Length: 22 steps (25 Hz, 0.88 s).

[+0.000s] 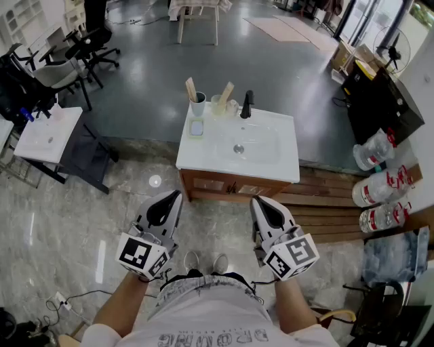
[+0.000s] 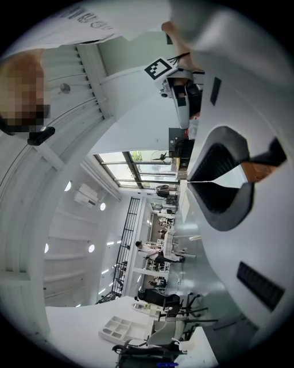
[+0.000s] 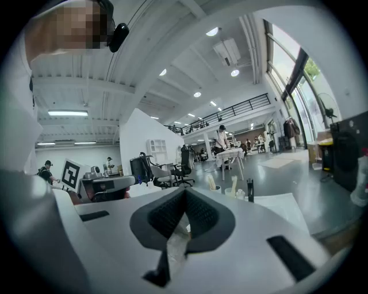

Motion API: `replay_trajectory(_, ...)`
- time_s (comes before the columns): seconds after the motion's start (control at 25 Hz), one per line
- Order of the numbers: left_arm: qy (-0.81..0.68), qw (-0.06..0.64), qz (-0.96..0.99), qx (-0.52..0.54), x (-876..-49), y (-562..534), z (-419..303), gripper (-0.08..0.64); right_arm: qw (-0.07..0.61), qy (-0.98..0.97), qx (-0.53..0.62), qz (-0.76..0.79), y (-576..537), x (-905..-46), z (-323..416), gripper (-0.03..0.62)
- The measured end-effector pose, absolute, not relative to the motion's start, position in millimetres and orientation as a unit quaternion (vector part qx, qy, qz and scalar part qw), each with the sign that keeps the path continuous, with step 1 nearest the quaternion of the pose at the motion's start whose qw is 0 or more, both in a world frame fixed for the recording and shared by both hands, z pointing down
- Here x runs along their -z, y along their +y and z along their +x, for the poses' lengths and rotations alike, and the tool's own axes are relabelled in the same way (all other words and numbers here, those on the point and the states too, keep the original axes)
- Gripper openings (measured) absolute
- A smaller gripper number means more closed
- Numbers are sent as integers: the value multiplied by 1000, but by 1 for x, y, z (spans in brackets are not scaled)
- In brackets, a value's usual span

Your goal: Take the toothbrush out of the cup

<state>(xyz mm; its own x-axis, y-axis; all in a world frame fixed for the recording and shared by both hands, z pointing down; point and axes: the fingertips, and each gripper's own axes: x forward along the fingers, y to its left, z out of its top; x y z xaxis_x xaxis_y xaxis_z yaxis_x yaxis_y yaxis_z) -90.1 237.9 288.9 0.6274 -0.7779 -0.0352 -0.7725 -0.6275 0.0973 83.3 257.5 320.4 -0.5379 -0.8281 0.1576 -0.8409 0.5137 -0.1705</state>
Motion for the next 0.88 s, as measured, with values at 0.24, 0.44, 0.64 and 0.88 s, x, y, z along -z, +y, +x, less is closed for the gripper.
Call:
replay_trajectory(0.24, -427, 40, 903, 37, -291, 238, -92, 20, 26, -872, -109, 477, 257, -319, 78, 6)
replay_trajectory(0.44, -427, 40, 903, 39, -290, 238, -93, 20, 51, -870, -97, 480, 256, -322, 72, 6)
replay_trajectory(0.64, -422, 39, 905, 40, -289, 239, -90, 18, 51, -870, -91, 481, 257, -320, 70, 6)
replay_trajectory(0.88, -421, 37, 906, 37, -290, 241, -88, 20, 43, -871, -89, 482, 259, -318, 73, 6)
